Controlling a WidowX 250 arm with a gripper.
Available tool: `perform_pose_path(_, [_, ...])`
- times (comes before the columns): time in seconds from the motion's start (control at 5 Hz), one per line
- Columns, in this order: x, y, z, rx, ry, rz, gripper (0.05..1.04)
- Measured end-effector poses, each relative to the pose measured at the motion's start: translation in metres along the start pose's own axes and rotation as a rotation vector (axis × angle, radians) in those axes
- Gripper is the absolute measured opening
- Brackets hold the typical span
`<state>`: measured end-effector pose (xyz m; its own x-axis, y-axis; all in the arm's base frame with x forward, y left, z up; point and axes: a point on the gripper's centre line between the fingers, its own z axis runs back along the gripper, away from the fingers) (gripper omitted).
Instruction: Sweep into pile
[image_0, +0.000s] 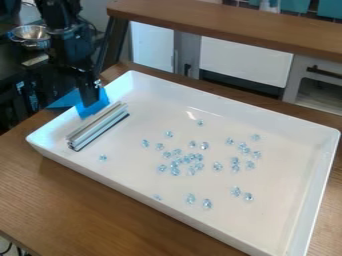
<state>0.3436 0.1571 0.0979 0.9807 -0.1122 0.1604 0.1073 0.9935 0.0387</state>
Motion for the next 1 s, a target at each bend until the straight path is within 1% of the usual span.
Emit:
perform_pose_path(0.2, [-0.003, -0.001, -0.011, -0.018, 0.025, 0.003, 1.0])
perform_pose_path(0.8, [0.001, -0.007, -0.02, -0.043, -0.012, 0.019, 1.0])
perform_pose_path(1.0, [-0.001, -0.01, -0.024, -0.049, -0.011, 0.015, 1.0])
